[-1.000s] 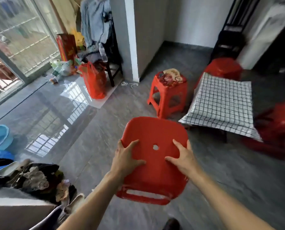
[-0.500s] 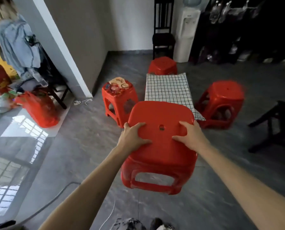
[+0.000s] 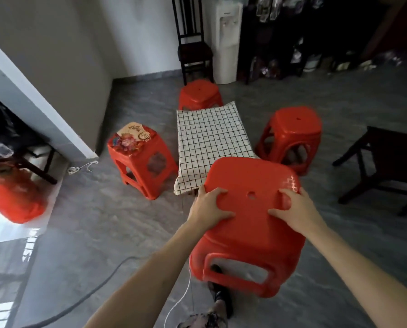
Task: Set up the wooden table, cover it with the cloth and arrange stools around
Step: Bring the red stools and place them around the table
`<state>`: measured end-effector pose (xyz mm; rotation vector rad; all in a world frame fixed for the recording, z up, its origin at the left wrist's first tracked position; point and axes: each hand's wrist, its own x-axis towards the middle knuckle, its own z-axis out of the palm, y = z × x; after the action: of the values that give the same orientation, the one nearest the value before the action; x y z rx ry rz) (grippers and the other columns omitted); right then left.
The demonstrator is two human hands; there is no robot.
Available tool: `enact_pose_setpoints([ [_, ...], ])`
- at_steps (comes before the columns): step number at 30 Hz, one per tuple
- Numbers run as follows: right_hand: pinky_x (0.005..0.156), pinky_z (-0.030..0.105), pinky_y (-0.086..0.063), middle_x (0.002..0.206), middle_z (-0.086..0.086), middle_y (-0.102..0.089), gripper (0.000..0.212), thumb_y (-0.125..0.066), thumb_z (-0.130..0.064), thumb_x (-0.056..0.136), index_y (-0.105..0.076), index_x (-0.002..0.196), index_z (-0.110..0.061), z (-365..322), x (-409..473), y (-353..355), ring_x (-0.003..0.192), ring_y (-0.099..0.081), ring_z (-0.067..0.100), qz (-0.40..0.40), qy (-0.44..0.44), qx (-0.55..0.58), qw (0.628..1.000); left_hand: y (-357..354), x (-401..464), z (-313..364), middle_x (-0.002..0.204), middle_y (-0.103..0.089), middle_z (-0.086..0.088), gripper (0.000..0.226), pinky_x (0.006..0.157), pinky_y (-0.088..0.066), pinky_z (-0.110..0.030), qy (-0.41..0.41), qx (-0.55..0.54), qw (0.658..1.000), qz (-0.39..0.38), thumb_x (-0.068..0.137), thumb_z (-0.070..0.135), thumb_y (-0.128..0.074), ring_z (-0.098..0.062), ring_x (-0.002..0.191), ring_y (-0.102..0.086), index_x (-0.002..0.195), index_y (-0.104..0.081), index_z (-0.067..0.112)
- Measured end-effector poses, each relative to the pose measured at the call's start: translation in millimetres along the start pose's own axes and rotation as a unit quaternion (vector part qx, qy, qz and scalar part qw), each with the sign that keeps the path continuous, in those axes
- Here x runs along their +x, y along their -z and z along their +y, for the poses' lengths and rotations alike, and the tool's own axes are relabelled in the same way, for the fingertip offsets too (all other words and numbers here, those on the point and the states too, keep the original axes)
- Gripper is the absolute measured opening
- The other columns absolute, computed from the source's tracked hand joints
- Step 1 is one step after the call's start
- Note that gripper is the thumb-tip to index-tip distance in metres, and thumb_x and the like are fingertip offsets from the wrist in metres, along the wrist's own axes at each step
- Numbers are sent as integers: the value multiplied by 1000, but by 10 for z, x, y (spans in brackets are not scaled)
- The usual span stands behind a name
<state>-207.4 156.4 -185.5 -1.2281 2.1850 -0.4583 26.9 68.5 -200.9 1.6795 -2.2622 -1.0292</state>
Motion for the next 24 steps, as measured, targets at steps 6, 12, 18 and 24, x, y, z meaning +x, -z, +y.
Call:
enact_pose_setpoints([
  [6,111,38,-31,152,11,-28,74,-82,-36,75,-48,140,-23,-65,691,-80,137,-37,28,-14,-45,5,999,-84,809,-164,140,-32,-4,73,96,-49,-46,11,-17,999,-31,58,53,-82,-31,118,-51,124,-49,50],
  [12,110,39,-33,152,7,-25,78,-84,-25,74,-46,141,-19,52,1336,-555,133,-42,28,-28,-87,49,995,-446,1412,-556,152,-15,1,71,92,-52,-46,49,-33,996,-59,60,50,-81,-26,126,-43,121,-44,51],
  [18,114,50,-31,156,13,-16,104,-88,-28,68,-25,150,-32,483,1954,-1208,140,-33,34,-30,-139,86,986,-1025,1871,-1027,157,-8,4,67,94,-52,-42,59,-36,995,-70,63,51,-77,-24,133,-39,122,-45,52],
  [24,110,43,-39,154,6,-23,78,-82,-25,76,-41,143,-30,972,2438,-1946,134,-41,26,-21,-116,82,990,-1640,2321,-1510,156,-7,-2,67,93,-45,-27,71,-44,992,-91,69,45,-80,-24,133,-37,128,-48,43],
])
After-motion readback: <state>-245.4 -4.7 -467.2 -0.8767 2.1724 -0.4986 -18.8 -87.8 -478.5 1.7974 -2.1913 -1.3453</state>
